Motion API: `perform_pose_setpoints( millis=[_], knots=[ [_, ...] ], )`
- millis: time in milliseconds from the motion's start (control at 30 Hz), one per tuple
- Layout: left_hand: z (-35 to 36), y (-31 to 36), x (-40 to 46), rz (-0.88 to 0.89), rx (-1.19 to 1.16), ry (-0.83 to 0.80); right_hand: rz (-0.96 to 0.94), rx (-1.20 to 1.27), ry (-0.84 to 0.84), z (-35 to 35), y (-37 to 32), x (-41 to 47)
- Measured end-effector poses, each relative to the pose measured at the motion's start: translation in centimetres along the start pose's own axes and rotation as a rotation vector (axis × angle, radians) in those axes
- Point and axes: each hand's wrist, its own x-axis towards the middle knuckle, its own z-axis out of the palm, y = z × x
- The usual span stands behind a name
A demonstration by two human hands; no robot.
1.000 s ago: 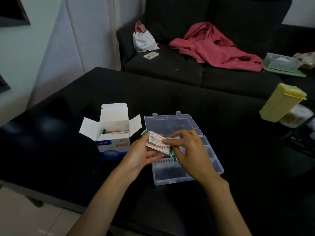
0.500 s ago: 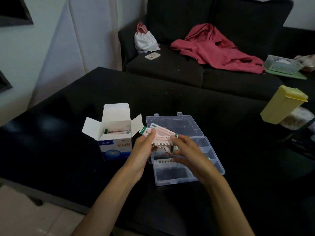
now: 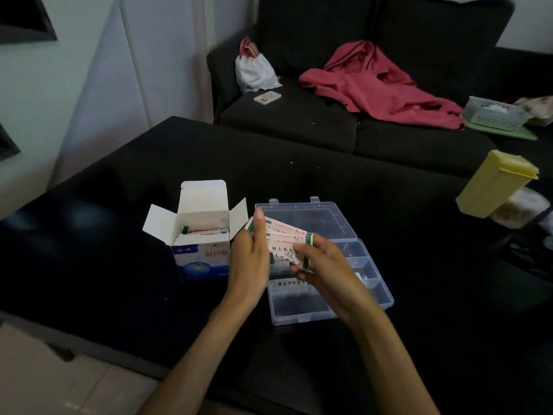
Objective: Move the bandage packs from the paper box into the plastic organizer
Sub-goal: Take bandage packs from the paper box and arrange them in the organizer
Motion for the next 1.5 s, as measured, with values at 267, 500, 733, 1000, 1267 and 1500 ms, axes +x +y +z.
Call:
perform_pose_setpoints(
  millis=[267, 500, 733, 1000, 1267, 1500],
  knots=[
    [0.2, 0.4, -0.1, -0.122, -0.077, 0.01, -0.196, -0.171, 0.074, 0.7, 0.4, -0.2],
    [0.8, 0.3, -1.9, -0.176, -0.083, -0.257, -0.137, 0.079, 0.328, 0.4, 1.0, 0.5],
    [0.4, -0.5, -0.9, -0.161, -0.012, -0.217, -0.162, -0.269, 0.159, -0.1, 1.0, 0.6],
    [0.6, -0.4, -0.8, -0.157, 0.023, -0.286, -0.306, -0.842, 0.106, -0.6, 2.0, 0.7],
    [-2.7, 1.3, 0.6, -0.19, 0.085, -0.614, -0.226, -0.51, 0.079, -3.2, -0.8, 0.7],
    [-2.1, 0.9, 0.4, -0.195, 0.354, -0.774, -0.275, -0.58, -0.234, -2.6, -0.8, 2.5]
  ],
)
